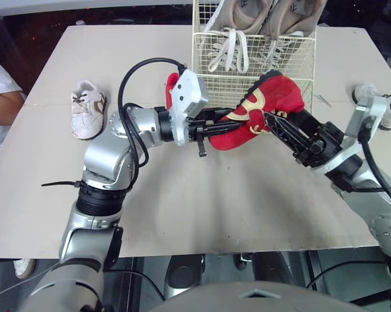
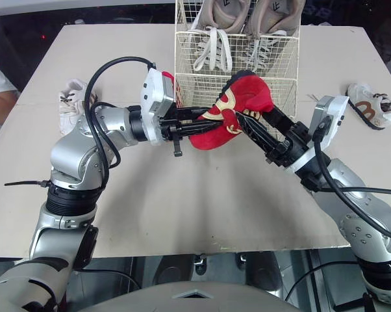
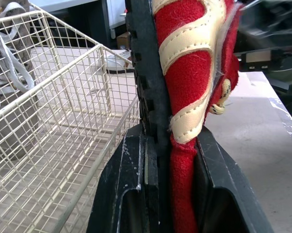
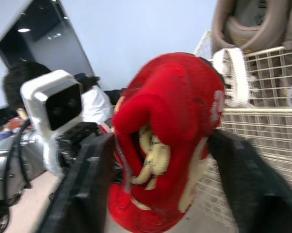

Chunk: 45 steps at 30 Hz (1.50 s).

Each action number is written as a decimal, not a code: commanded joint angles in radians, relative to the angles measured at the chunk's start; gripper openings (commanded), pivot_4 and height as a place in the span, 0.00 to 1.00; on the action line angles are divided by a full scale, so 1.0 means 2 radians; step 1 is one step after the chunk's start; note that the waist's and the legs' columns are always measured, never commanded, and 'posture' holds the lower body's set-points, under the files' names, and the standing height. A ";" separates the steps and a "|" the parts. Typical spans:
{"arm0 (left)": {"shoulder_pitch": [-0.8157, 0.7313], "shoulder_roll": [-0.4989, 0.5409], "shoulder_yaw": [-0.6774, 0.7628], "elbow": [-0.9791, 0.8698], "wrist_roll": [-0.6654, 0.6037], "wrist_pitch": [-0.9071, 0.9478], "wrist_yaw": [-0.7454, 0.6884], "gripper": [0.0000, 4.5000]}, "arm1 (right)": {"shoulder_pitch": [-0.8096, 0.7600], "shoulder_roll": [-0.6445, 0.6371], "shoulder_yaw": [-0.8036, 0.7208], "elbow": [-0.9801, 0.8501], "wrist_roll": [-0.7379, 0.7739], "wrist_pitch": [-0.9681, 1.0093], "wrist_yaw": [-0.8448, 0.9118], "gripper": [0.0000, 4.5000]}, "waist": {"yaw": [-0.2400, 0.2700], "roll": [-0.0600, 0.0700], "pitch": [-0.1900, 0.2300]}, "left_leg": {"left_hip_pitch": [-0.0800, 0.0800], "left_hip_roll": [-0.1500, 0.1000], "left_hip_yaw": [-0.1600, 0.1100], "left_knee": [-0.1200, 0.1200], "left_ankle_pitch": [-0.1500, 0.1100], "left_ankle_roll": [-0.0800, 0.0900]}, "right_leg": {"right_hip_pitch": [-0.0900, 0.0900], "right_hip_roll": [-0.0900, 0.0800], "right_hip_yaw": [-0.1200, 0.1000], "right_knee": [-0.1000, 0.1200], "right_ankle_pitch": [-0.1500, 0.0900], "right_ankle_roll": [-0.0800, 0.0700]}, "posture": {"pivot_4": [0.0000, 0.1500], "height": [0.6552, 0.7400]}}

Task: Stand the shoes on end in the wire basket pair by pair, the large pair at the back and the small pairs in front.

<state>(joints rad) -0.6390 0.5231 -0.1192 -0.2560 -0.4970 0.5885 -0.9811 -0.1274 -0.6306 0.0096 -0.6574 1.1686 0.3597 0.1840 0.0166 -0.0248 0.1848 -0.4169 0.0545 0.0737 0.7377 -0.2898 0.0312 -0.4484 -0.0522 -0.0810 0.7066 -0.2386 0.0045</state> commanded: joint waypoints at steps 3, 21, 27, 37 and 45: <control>-0.004 -0.005 0.012 -0.028 -0.035 0.018 -0.002 0.11 | -0.008 0.019 -0.017 -0.013 -0.012 0.017 0.006 0.03 | 0.000 0.000 0.000 | 0.000 0.000 0.000 0.000 0.000 0.000 | 0.000 0.000 0.000 0.000 0.000 0.000 | 1.00 0.36; 0.001 0.028 0.072 -0.055 -0.077 0.061 0.031 0.98 | -0.151 0.038 -0.089 -0.001 -0.013 0.049 -0.073 0.00 | -0.002 0.000 0.000 | 0.000 0.000 0.000 -0.001 -0.001 0.002 | 0.000 0.000 0.000 0.000 0.000 -0.001 | 1.00 0.36; -0.011 0.049 0.118 -0.067 -0.094 0.078 0.070 0.98 | -0.219 0.035 -0.100 0.082 -0.084 0.058 -0.093 0.00 | -0.001 0.000 0.000 | -0.001 0.000 0.000 -0.001 0.000 0.000 | 0.000 0.000 0.000 -0.002 0.001 -0.001 | 1.00 0.36; -0.016 0.069 0.142 -0.072 -0.099 0.083 0.109 0.98 | -0.247 0.051 -0.089 0.175 -0.173 0.102 -0.104 0.00 | -0.002 0.000 0.000 | -0.001 0.000 0.000 -0.004 0.000 0.000 | 0.000 0.000 -0.001 -0.005 0.001 -0.002 | 1.00 0.36; -0.013 0.070 0.141 -0.083 -0.106 0.085 0.123 0.98 | -0.252 0.069 -0.087 0.173 -0.166 0.197 -0.113 0.00 | -0.002 0.000 0.000 | -0.001 0.000 0.000 -0.004 0.000 0.000 | 0.000 0.000 -0.001 -0.004 0.001 -0.002 | 1.00 0.36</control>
<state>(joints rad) -0.6463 0.6503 0.1463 -0.3822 -0.6947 0.7595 -0.7446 -0.6052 -0.5001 -0.1551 -0.2768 0.8272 0.7136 -0.0310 0.0128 -0.0242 0.1850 -0.4185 0.0550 0.0738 0.7306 -0.2897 0.0310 -0.4488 -0.0517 -0.0822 0.6980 -0.2360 0.0013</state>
